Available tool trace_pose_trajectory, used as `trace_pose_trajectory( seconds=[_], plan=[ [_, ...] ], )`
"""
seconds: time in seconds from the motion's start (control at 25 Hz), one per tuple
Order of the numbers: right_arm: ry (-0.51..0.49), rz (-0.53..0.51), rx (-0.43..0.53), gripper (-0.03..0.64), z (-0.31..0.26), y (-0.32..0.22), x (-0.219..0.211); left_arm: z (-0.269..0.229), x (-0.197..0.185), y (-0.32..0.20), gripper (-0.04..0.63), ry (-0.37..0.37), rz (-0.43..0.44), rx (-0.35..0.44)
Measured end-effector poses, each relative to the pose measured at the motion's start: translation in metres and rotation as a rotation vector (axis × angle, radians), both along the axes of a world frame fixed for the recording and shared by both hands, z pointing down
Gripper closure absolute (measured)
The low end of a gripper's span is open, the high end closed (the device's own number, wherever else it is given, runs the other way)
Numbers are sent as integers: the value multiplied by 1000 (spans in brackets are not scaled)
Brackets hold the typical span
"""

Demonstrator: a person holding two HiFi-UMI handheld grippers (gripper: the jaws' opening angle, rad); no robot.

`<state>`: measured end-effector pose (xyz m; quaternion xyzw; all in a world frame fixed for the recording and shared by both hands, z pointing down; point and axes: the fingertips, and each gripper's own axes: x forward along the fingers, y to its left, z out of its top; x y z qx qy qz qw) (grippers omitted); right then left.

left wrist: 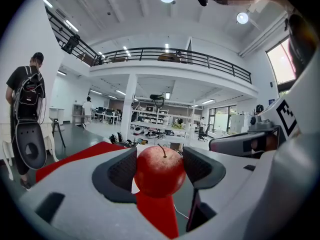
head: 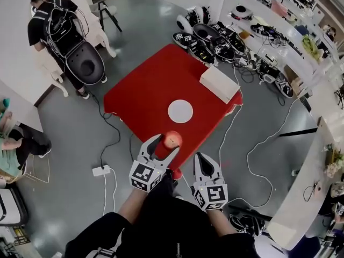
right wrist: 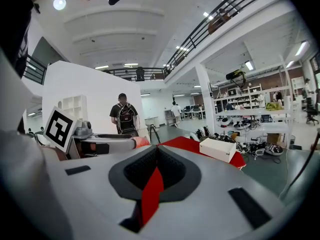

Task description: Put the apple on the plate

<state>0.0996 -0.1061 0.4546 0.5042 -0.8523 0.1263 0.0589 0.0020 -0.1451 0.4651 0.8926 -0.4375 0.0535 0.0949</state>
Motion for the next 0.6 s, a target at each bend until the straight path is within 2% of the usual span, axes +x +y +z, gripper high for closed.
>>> trace_pose_trajectory(
  seconds=[0.36,0.6],
  plan=[
    [0,46,-7,606,-8,-116,-21,-4,-17,-121,302,-26,62,9],
    [18,52,-22,606,3,-149,-28,17,-21,-159,302,-43,87,1]
  ],
)
